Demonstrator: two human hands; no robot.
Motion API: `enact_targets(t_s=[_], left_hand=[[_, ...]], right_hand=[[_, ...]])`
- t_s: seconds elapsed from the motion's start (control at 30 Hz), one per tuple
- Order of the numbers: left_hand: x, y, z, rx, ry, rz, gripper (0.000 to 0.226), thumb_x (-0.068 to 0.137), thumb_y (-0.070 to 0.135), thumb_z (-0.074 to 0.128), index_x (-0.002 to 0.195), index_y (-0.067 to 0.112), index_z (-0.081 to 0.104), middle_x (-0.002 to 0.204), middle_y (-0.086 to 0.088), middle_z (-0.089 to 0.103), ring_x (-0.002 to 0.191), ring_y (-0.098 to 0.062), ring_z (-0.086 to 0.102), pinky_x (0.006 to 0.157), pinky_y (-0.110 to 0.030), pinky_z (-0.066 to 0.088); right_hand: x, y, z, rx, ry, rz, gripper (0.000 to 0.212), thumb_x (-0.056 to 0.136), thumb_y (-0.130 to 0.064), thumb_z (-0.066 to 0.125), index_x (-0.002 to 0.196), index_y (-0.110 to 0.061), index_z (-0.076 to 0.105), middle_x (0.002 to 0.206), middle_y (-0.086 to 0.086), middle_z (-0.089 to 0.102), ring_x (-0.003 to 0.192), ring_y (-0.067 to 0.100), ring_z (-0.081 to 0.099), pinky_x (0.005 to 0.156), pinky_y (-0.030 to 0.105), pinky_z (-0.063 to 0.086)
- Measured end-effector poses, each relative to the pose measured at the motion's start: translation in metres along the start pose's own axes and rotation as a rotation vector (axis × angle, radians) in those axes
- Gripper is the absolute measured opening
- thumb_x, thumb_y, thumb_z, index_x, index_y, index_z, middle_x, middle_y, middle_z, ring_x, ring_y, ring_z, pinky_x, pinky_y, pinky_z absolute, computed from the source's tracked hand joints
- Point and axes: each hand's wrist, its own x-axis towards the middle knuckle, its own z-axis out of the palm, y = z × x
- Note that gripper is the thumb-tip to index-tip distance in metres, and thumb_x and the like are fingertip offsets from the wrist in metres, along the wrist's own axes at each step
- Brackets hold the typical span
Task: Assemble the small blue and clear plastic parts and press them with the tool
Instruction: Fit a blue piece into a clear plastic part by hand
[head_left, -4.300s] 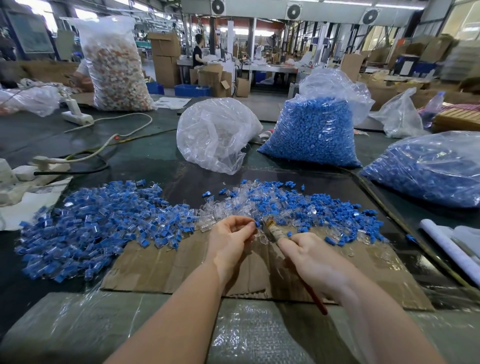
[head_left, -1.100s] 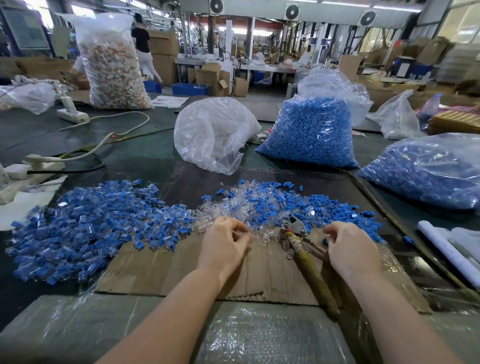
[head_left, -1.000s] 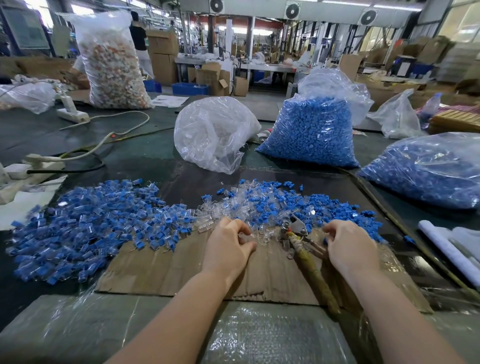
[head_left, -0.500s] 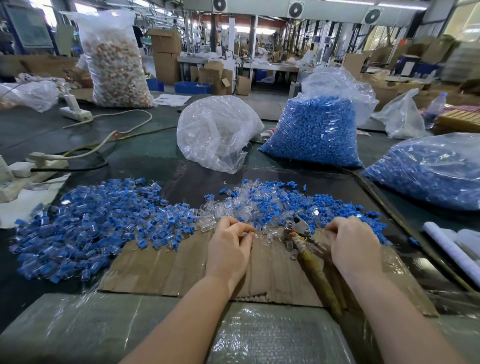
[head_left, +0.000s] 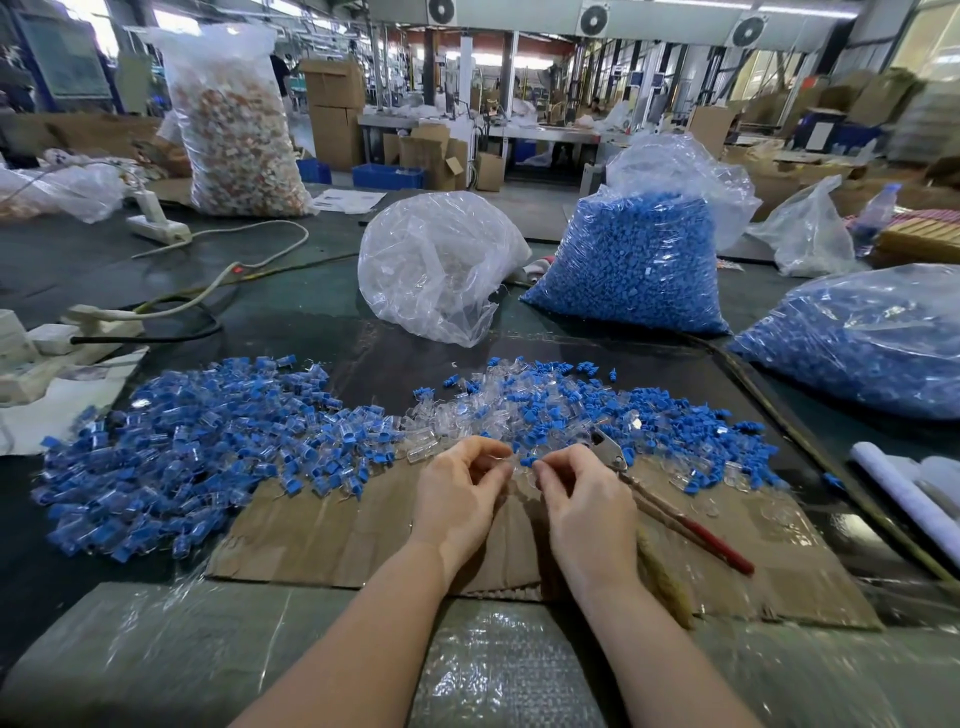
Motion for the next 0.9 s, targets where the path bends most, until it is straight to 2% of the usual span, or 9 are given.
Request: enact_targets(t_s=[0.13, 0.23, 0.47, 0.53, 0.63, 0.7, 0.8, 0.9], left_hand=[[-0.0024, 0.0026, -0.0014, -0.030, -0.025, -0.016, 0.014, 0.086, 0.006, 0.063, 0.086, 0.020, 0.064, 0.079, -0.006, 0.066, 0.072, -0.014, 0.061, 0.072, -0.029, 0.054], [-0.0045, 0.0048, -0.0017, -0.063, -0.032, -0.024, 0.014, 0.086, 0.003, 0.062, 0.086, 0.017, 0.064, 0.080, -0.010, 0.066, 0.071, -0.015, 0.061, 0.073, -0.031, 0.055], [-0.0063, 0.0060, -0.0020, -0.096, -0.044, -0.040, 0.013, 0.085, -0.002, 0.062, 0.087, 0.011, 0.064, 0.077, -0.009, 0.066, 0.068, -0.013, 0.061, 0.072, -0.031, 0.056], [-0.0071, 0.0057, -0.0029, -0.085, -0.064, -0.030, 0.013, 0.085, -0.001, 0.062, 0.087, 0.012, 0.065, 0.079, -0.008, 0.066, 0.067, -0.008, 0.061, 0.069, -0.024, 0.056], [-0.0067, 0.0053, -0.0037, -0.026, -0.098, -0.003, 0.015, 0.084, 0.001, 0.064, 0.084, 0.016, 0.065, 0.076, 0.001, 0.065, 0.062, 0.006, 0.058, 0.060, -0.009, 0.047], [-0.0061, 0.0047, -0.0036, -0.013, -0.103, -0.002, 0.016, 0.084, 0.002, 0.064, 0.084, 0.017, 0.065, 0.076, 0.002, 0.065, 0.064, 0.004, 0.058, 0.060, -0.008, 0.045], [-0.0055, 0.0040, -0.0036, -0.047, -0.085, -0.022, 0.013, 0.086, 0.003, 0.062, 0.087, 0.016, 0.066, 0.079, -0.001, 0.066, 0.072, -0.009, 0.062, 0.065, -0.014, 0.051], [-0.0051, 0.0026, -0.0041, -0.031, -0.080, -0.024, 0.014, 0.087, 0.005, 0.061, 0.088, 0.018, 0.066, 0.082, -0.002, 0.068, 0.077, -0.012, 0.063, 0.070, -0.019, 0.053]], right_hand=[[-0.0054, 0.0039, 0.0041, 0.013, -0.001, -0.031, 0.009, 0.090, -0.022, 0.059, 0.084, -0.016, 0.062, 0.079, -0.004, 0.064, 0.077, 0.015, 0.058, 0.072, 0.031, 0.045], [-0.0073, 0.0042, 0.0033, -0.008, -0.024, -0.041, 0.011, 0.091, -0.024, 0.058, 0.085, -0.015, 0.061, 0.080, -0.003, 0.064, 0.078, 0.016, 0.057, 0.073, 0.034, 0.044], [-0.0085, 0.0051, 0.0033, -0.087, -0.077, -0.041, 0.015, 0.091, -0.028, 0.056, 0.078, -0.020, 0.054, 0.075, -0.004, 0.061, 0.072, 0.015, 0.053, 0.063, 0.026, 0.034], [-0.0085, 0.0056, 0.0036, -0.102, -0.085, -0.040, 0.016, 0.091, -0.028, 0.055, 0.078, -0.020, 0.053, 0.076, -0.003, 0.062, 0.074, 0.017, 0.056, 0.065, 0.028, 0.035], [-0.0080, 0.0064, 0.0042, -0.128, -0.105, -0.040, 0.017, 0.092, -0.030, 0.054, 0.080, -0.017, 0.055, 0.080, 0.000, 0.064, 0.077, 0.019, 0.058, 0.067, 0.029, 0.035], [-0.0076, 0.0074, 0.0048, -0.139, -0.111, -0.049, 0.018, 0.092, -0.031, 0.054, 0.083, -0.016, 0.058, 0.082, 0.000, 0.066, 0.079, 0.020, 0.059, 0.067, 0.028, 0.034], [-0.0077, 0.0076, 0.0045, -0.115, -0.099, -0.064, 0.019, 0.092, -0.032, 0.056, 0.087, -0.016, 0.063, 0.085, -0.001, 0.067, 0.082, 0.019, 0.059, 0.069, 0.028, 0.037], [-0.0090, 0.0066, 0.0038, -0.066, -0.071, -0.110, 0.014, 0.090, -0.030, 0.060, 0.094, -0.017, 0.064, 0.089, -0.005, 0.066, 0.083, 0.012, 0.058, 0.073, 0.023, 0.042]])
